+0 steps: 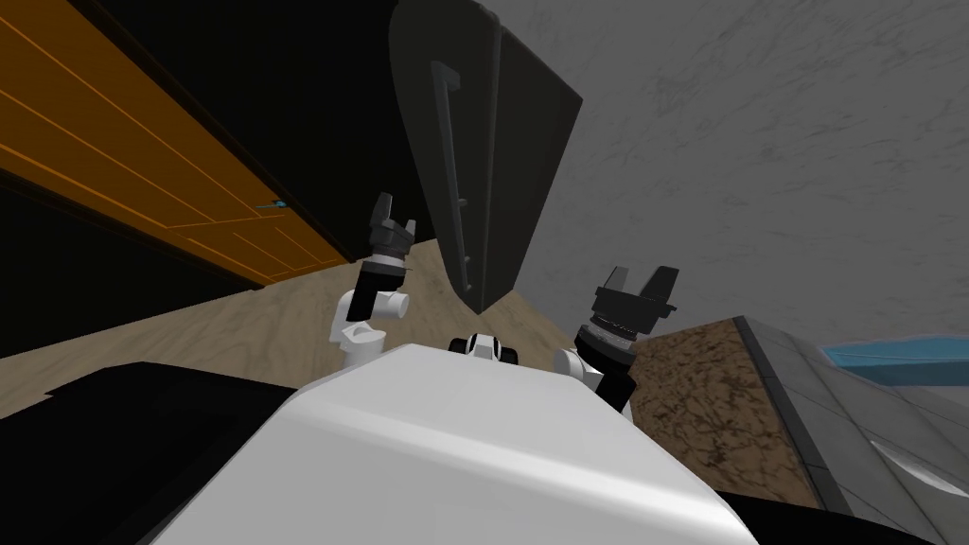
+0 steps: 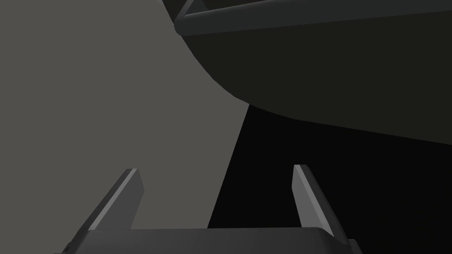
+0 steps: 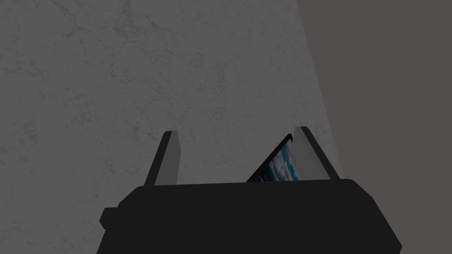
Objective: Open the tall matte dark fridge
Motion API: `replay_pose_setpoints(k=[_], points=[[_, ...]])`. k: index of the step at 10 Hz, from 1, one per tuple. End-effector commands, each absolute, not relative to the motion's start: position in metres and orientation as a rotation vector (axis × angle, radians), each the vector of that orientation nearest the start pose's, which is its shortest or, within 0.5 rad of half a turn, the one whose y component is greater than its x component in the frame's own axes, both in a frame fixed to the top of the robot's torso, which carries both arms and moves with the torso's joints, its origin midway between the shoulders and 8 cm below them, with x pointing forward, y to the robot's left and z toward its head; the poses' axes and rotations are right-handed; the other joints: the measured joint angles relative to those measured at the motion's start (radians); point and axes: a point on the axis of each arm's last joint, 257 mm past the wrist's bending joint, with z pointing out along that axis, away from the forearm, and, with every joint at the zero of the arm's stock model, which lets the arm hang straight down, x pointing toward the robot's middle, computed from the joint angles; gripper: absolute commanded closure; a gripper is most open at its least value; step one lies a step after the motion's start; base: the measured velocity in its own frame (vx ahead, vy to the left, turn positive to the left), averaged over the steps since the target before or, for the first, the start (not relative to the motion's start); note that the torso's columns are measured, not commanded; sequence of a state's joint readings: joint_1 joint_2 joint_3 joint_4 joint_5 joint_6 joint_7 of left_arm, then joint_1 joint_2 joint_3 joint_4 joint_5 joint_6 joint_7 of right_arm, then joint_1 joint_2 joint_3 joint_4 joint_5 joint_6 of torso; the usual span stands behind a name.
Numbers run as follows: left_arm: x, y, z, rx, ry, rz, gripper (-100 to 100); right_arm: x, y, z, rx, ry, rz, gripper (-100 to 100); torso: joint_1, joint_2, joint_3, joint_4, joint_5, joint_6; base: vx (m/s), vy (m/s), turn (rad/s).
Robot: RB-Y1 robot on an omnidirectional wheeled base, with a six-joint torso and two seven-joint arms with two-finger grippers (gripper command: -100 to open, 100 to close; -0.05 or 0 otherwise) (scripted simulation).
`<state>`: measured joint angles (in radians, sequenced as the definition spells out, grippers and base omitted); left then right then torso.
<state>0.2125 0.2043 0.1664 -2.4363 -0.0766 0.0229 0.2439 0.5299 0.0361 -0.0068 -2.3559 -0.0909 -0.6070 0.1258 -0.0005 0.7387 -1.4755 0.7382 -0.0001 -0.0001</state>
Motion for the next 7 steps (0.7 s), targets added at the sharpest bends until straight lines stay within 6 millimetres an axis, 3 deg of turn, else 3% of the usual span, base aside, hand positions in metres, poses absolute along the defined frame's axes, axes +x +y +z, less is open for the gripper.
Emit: replay_pose_setpoints(k=[1,7], points=[[0.4,0.306,0.111,-0.702,0.731,-1.308,-100,0.302,-0.294,0.067,0.572,0.445,1.246,0,0.001,0.0,0.0,0.0,0.0,0.0,0.069,-0.085,0.028],[0.41,0.336,0.119,-0.815,0.691,-1.289,-100,0.302,-0.294,0.067,0.572,0.445,1.246,0,0.001,0.0,0.0,0.0,0.0,0.0,0.062,-0.076,0.023]])
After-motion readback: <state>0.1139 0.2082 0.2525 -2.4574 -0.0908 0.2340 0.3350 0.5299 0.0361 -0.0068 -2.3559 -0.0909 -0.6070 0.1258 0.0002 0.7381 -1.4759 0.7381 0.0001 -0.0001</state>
